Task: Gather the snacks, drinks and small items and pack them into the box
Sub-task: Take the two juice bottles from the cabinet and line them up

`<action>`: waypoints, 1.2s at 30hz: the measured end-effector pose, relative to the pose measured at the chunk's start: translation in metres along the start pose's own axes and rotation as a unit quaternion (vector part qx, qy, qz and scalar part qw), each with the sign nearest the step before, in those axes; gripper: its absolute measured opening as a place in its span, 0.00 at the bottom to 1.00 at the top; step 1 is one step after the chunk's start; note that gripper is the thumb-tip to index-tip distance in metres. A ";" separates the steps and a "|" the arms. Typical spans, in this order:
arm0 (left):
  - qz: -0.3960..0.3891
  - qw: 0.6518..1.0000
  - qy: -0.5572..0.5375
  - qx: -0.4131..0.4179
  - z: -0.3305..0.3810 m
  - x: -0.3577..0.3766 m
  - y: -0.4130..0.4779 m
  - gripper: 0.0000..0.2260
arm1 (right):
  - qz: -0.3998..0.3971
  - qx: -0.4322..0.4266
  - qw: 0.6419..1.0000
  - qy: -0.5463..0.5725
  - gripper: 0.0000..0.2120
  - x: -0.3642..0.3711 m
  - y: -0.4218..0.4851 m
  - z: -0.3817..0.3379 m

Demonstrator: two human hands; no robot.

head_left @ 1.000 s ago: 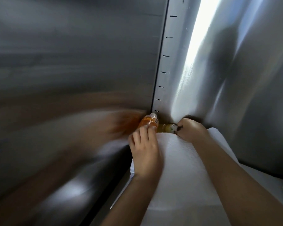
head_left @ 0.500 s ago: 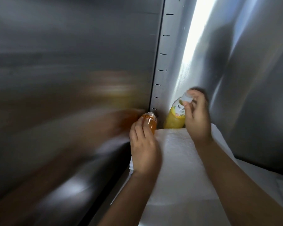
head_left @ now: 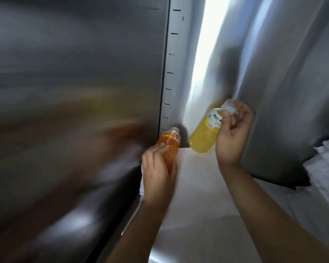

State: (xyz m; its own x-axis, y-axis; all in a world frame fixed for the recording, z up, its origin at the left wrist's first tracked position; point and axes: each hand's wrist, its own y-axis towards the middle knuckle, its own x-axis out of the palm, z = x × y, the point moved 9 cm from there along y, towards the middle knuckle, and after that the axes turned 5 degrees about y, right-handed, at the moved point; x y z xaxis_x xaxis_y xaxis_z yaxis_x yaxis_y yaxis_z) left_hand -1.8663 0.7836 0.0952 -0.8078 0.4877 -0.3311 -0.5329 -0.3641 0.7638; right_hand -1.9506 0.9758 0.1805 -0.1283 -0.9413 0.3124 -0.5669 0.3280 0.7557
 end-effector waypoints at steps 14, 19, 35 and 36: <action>-0.121 0.985 0.103 -0.067 0.036 0.009 -0.006 0.29 | -0.258 0.086 0.931 -0.241 0.31 0.002 -0.043 -0.019; -0.270 0.952 0.101 -0.099 0.027 0.034 -0.018 0.38 | -0.238 0.158 0.926 -0.248 0.39 -0.014 -0.062 -0.006; -0.178 0.926 -0.272 -0.193 0.078 -0.106 -0.076 0.26 | -0.153 0.184 0.946 -0.219 0.25 -0.062 -0.131 -0.142; -0.177 0.920 -0.283 -0.205 0.080 -0.120 -0.084 0.26 | -0.152 0.181 0.948 -0.212 0.24 -0.065 -0.138 -0.158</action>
State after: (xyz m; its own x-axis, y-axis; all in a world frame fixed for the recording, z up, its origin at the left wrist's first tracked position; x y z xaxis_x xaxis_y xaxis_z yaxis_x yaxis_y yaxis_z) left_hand -1.7045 0.8196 0.1148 -0.3659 0.9265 -0.0882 -0.8816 -0.3147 0.3517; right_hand -1.7350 1.0046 0.1464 -0.1868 -0.9607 -0.2051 -0.8626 0.0605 0.5022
